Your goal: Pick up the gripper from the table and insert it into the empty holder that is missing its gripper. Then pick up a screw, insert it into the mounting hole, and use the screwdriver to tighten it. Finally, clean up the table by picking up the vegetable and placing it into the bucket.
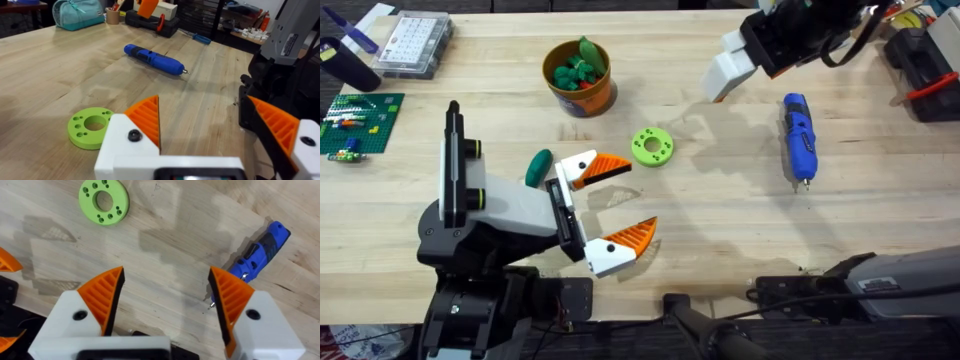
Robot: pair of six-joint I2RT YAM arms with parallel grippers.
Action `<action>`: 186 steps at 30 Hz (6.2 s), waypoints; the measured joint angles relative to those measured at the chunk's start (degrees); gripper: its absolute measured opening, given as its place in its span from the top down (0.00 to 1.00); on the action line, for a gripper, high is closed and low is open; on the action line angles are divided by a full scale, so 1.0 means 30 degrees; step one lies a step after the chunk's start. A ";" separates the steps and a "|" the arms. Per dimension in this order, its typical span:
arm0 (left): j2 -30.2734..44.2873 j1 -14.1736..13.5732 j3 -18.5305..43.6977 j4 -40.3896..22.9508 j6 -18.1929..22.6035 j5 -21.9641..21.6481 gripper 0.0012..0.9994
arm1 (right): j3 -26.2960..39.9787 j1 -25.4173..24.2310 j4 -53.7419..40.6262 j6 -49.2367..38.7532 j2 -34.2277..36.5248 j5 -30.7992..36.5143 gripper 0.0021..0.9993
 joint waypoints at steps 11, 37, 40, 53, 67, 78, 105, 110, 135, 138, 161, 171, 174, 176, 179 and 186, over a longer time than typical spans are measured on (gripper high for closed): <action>0.0039 -0.0003 0.0003 -0.0024 0.0000 0.0010 0.00 | 0.0000 -0.0006 -0.0061 -0.0010 0.0003 -0.0015 0.01; 0.0042 -0.0003 0.0003 -0.0046 -0.0058 0.0076 1.00 | 0.0000 -0.0006 -0.0069 -0.0010 0.0003 -0.0022 0.01; 0.0042 -0.0003 0.0003 -0.0046 -0.0058 0.0076 1.00 | 0.0000 -0.0006 -0.0069 -0.0010 0.0003 -0.0015 0.01; 0.0047 -0.0003 0.0006 -0.0083 -0.0061 0.0076 1.00 | -0.0024 -0.1573 -0.0897 0.1164 -0.1687 0.0457 0.01; 0.0041 -0.0003 0.0018 -0.0155 -0.0064 0.0149 1.00 | -0.6675 -0.6141 0.1206 0.1729 -0.4948 0.0518 0.01; 0.0039 -0.0003 0.0018 -0.0155 -0.0058 0.0149 1.00 | -1.0728 -1.0430 0.4664 0.0372 -0.5246 -0.0459 0.01; 0.0047 -0.0003 0.0018 -0.0155 -0.0058 0.0144 1.00 | -1.1504 -1.0993 1.2839 -0.2678 0.2728 -0.0570 0.01; 0.0047 -0.0003 0.0018 -0.0155 -0.0058 0.0149 1.00 | -1.1503 -1.0993 1.2886 -0.3083 0.2831 -0.0515 0.01; 0.0047 -0.0003 0.0018 -0.0155 -0.0059 0.0149 1.00 | -1.0926 -1.1131 1.3097 -0.3537 0.3639 0.0189 0.97; 0.0046 -0.0003 0.0018 -0.0155 -0.0058 0.0149 1.00 | -1.0824 -1.1131 1.2857 -0.3560 0.3639 0.0181 0.97; 0.0039 -0.0003 0.0018 -0.0155 -0.0058 0.0149 1.00 | -0.8974 -1.1117 0.8961 -0.3610 -0.4932 -0.0379 0.97; 0.0039 -0.0003 0.0018 -0.0155 -0.0066 0.0149 1.00 | -0.5919 -1.1117 0.7835 -0.3981 -0.8290 -0.0577 0.97; 0.0046 -0.0003 0.0018 -0.0155 -0.0058 0.0156 1.00 | -0.4755 -1.1117 0.7364 -0.4046 -0.8756 -0.1081 0.97; 0.0047 -0.0003 0.0018 -0.0155 -0.0058 0.0149 1.00 | -0.3997 -1.1117 0.7072 -0.4047 -0.8906 -0.1723 0.97; 0.0047 -0.0003 0.0018 -0.0155 -0.0058 0.0149 1.00 | -0.3068 -1.1117 0.6853 -0.4068 -0.8951 -0.3117 0.97; 0.0039 -0.0003 0.0018 -0.0155 -0.0066 0.0149 1.00 | -0.2477 -1.1117 0.6620 -0.3880 -0.9496 -0.6315 0.97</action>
